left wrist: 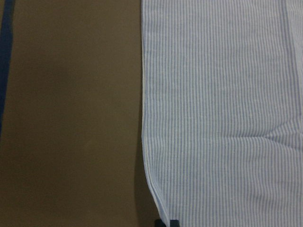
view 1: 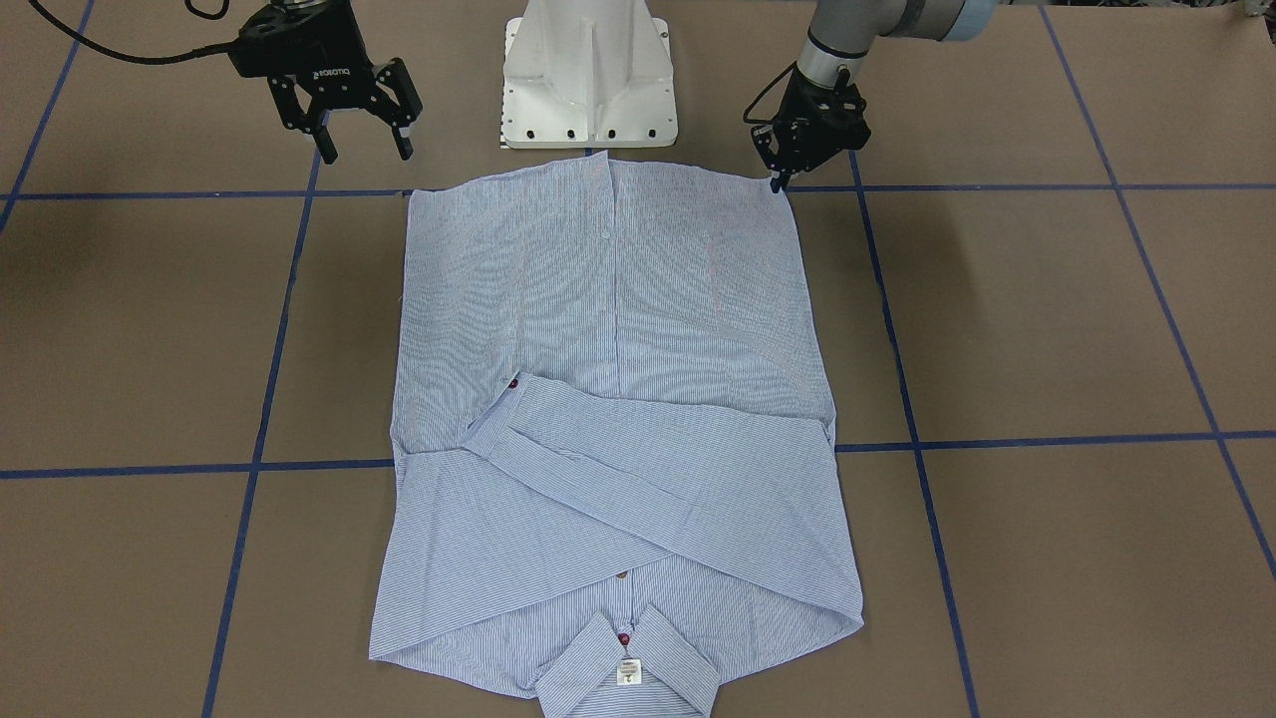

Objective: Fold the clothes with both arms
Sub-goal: 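Grasp the hem corner with the left gripper while the right gripper lowers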

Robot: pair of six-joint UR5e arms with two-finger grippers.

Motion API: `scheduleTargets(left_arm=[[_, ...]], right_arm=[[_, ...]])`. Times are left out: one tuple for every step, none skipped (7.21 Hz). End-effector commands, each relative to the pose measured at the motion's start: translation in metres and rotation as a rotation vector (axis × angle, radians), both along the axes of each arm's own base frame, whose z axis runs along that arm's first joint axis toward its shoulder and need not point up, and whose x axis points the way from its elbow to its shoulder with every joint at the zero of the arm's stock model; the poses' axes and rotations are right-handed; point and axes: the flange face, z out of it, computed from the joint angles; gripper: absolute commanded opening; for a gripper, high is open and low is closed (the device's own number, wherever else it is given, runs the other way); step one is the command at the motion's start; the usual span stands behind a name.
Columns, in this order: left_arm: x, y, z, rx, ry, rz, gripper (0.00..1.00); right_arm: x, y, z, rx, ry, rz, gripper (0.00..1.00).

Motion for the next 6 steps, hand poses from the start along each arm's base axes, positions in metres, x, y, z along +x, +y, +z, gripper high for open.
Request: scheduleTargets(left_arm=[[-0.003, 0.0, -0.01, 0.004, 0.024, -0.004, 0.0], [-0.005, 0.0, -0.013, 0.008, 0.029, -0.008, 0.0], [-0.005, -0.001, -0.014, 0.011, 0.03, -0.01, 0.0], [-0.005, -0.001, -0.015, 0.013, 0.035, -0.012, 0.0], [-0.005, -0.001, -0.016, 0.015, 0.038, -0.015, 0.0], [-0.005, -0.004, -0.018, 0.036, 0.039, -0.042, 0.0]], right_arm=[[-0.005, 0.002, 0.054, 0.019, -0.028, 0.012, 0.98], [-0.021, 0.01, 0.07, 0.015, -0.038, 0.041, 0.94], [-0.034, 0.028, 0.072, 0.029, -0.039, 0.062, 0.86], [-0.043, 0.044, 0.073, 0.028, -0.043, 0.068, 0.8], [-0.049, 0.053, 0.076, 0.017, -0.043, 0.069, 0.74], [-0.056, 0.06, 0.086, -0.038, -0.041, 0.096, 0.74]])
